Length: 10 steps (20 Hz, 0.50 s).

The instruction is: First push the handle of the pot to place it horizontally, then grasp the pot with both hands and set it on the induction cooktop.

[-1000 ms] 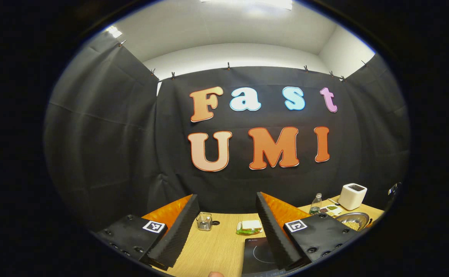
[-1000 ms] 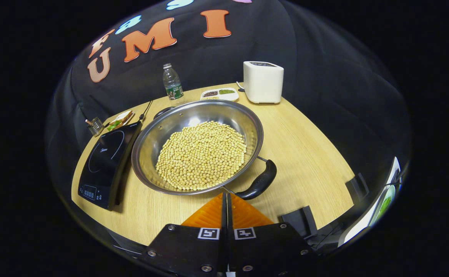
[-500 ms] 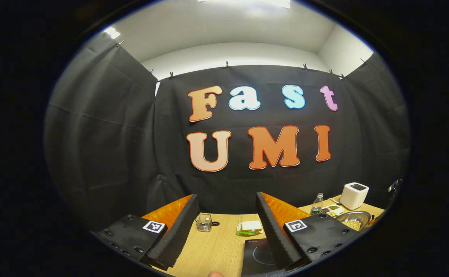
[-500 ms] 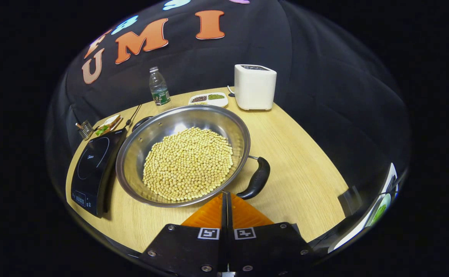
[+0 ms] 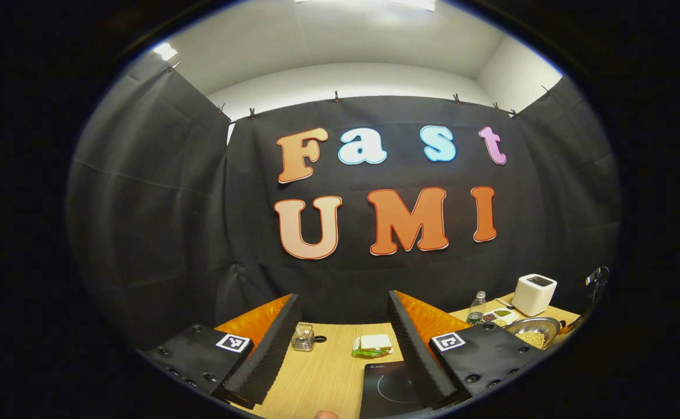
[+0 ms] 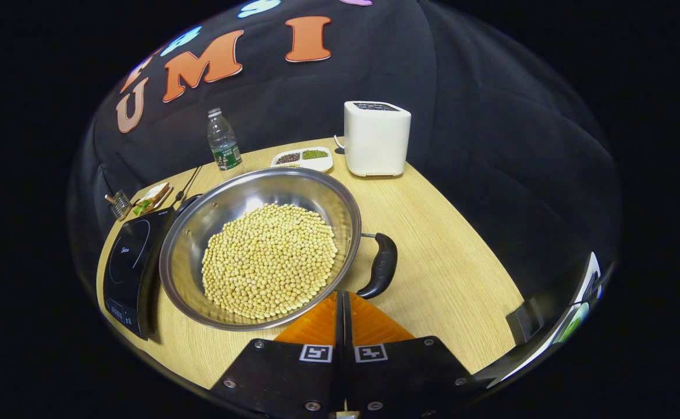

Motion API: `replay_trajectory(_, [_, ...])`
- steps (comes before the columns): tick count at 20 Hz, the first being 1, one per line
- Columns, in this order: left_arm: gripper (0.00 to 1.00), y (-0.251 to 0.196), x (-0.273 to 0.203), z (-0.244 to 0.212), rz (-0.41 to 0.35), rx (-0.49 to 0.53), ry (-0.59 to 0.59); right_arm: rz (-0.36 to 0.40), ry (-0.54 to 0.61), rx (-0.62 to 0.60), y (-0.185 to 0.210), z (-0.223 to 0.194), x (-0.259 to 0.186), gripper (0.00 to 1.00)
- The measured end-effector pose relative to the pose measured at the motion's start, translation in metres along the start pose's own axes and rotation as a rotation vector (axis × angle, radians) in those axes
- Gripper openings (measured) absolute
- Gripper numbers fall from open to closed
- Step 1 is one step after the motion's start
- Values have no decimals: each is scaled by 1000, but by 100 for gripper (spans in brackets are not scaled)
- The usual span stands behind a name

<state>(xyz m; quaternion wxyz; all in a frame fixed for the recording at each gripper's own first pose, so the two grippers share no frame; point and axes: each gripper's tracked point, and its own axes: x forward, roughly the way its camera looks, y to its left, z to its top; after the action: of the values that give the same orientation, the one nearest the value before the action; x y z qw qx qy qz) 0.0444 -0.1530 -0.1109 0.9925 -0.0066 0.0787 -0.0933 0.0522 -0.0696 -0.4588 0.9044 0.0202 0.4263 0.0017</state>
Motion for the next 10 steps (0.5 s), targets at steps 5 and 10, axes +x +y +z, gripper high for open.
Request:
replay_trajectory(5, [98, -5, 7, 0, -3, 4, 4, -40, -22, -28, -7, 15, 16, 0])
replay_trajectory(10, [99, -15, 15, -6, -18, 9, 13, -44, -28, -27, -11, 27, 30, 0])
